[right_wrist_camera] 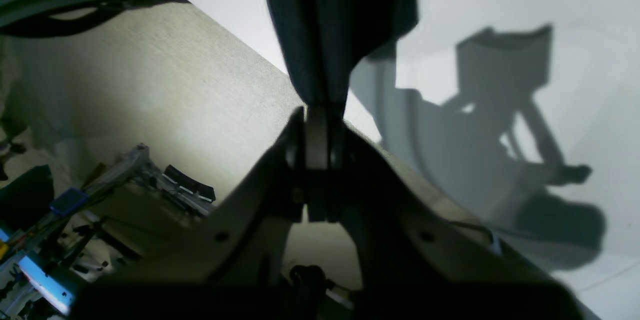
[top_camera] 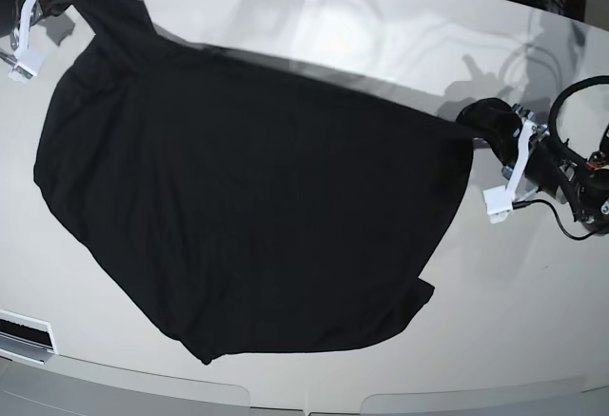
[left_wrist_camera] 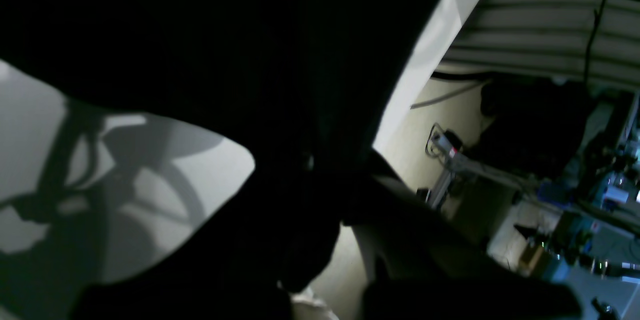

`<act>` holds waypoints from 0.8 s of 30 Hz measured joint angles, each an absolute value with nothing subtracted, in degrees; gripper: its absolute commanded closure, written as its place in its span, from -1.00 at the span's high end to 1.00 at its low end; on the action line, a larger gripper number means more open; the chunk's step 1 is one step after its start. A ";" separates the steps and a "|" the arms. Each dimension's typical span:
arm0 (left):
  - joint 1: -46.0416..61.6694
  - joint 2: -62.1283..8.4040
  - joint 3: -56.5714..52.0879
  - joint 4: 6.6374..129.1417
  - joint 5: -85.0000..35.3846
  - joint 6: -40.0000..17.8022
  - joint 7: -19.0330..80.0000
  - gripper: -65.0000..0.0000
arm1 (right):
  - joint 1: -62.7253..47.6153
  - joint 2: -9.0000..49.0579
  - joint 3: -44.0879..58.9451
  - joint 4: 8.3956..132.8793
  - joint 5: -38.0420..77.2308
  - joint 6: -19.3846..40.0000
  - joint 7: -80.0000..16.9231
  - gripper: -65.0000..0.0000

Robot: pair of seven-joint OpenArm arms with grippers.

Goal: Layout the t-shirt on the table in an organized manner, then fold the t-shirt properly
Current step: 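Swing the held t-shirt up and lay it flat across the table, then open both grippers to release the t-shirt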

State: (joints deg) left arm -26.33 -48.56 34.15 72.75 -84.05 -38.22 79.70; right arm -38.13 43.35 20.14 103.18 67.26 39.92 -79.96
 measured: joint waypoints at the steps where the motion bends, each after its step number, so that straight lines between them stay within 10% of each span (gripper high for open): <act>1: -25.23 -49.12 34.11 73.67 -84.01 -37.98 79.70 -1.00 | -38.13 43.46 20.14 103.18 67.29 39.90 -79.96 -1.00; 11: -17.98 -53.25 34.37 79.64 -84.05 -39.27 79.88 -1.00 | -38.63 43.46 20.14 103.18 67.05 39.90 -80.01 -1.00; 14: -18.22 -53.34 34.30 79.75 -84.05 -39.29 79.77 -1.00 | -38.61 43.48 20.14 103.18 67.02 39.92 -79.90 -0.40; 16: -17.98 -53.32 34.30 79.75 -84.07 -38.96 79.77 -0.57 | -38.61 43.48 20.14 103.18 67.09 39.90 -80.16 0.01; 19: -18.46 -53.34 34.33 79.77 -84.03 -38.79 79.99 -0.03 | -38.83 44.27 20.14 104.92 71.05 39.88 -80.23 0.09; 24: -24.69 -54.02 33.95 80.29 -84.07 -39.00 79.94 -0.05 | -38.70 46.50 24.03 112.88 74.41 39.90 -80.27 0.09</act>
State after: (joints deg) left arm -24.69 -54.02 33.95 80.29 -84.07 -39.00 79.94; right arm -38.70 46.50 24.03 112.88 74.41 39.90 -80.27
